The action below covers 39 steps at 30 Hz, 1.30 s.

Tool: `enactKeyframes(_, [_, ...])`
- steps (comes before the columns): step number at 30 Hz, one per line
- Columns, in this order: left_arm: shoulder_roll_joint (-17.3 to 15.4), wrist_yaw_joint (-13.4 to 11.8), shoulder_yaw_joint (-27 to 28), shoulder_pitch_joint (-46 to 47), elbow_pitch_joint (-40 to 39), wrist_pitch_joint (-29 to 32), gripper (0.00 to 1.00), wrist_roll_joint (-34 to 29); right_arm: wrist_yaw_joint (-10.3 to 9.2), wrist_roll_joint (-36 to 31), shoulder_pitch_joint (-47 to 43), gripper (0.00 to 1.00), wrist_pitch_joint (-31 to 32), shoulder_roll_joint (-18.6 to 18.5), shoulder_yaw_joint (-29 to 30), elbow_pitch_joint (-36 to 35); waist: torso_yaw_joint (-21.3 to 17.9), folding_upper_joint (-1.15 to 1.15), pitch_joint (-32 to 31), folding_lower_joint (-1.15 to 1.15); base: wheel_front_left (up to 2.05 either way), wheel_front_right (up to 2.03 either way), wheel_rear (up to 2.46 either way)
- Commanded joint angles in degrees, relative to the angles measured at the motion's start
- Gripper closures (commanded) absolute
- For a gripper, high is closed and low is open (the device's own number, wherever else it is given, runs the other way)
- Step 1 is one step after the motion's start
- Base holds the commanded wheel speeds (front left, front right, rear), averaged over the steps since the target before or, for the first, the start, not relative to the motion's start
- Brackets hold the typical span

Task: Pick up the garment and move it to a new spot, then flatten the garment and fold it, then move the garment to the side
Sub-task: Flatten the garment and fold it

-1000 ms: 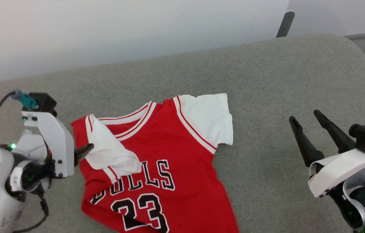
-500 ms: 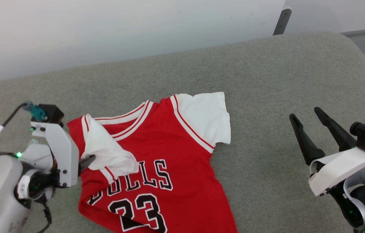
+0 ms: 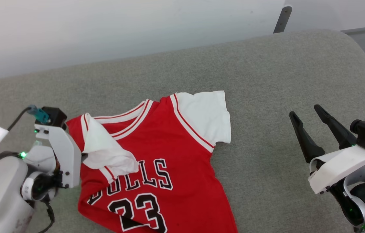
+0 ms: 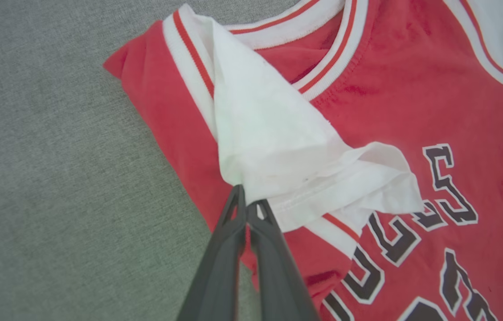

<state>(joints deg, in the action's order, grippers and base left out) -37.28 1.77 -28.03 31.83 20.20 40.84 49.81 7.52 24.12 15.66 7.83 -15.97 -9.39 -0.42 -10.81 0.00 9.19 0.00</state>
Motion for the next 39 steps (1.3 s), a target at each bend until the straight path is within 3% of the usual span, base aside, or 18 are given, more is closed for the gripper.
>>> enactKeyframes(1, [0.0,0.4,0.0,0.9,0.4,-0.2,1.0,-0.2,-0.06,-0.3,0.0,0.0,0.0,0.0,0.1,-0.1,0.0,0.0,-0.1,0.0,0.0,0.0,0.0])
enactKeyframes(7, [-1.4,1.3,0.2,1.3,1.2,-0.6,1.0,-0.4,-0.06,-0.2,-0.5,0.0,0.1,-0.3,0.5,-0.1,0.4,0.0,-0.4,0.0,0.0,0.0,0.0])
enactKeyframes(19, [-9.1,1.9,2.2,0.3,0.1,-2.5,1.0,-2.5,-0.06,-0.2,-1.0,0.0,0.4,-0.2,0.9,-0.5,1.4,0.0,-0.1,0.0,0.0,0.0,0.0])
enactKeyframes(29, [-13.6,4.3,1.7,1.2,5.1,-7.0,1.0,-4.8,-0.06,0.2,-0.2,0.0,0.8,-0.5,0.3,-1.1,1.3,0.0,1.6,0.0,0.0,0.0,0.0])
enactKeyframes(35, [-14.7,5.3,0.2,1.0,10.6,-12.1,1.0,-6.0,-0.06,0.3,0.2,0.0,1.1,-0.8,0.5,-1.6,0.7,0.0,2.9,0.0,0.0,0.0,0.0])
enactKeyframes(39, [-13.8,5.5,-0.2,1.1,15.0,-14.7,1.0,-5.2,-0.06,0.3,0.2,0.0,1.2,-0.8,0.6,-1.8,0.6,0.0,3.6,0.0,0.0,0.0,0.0])
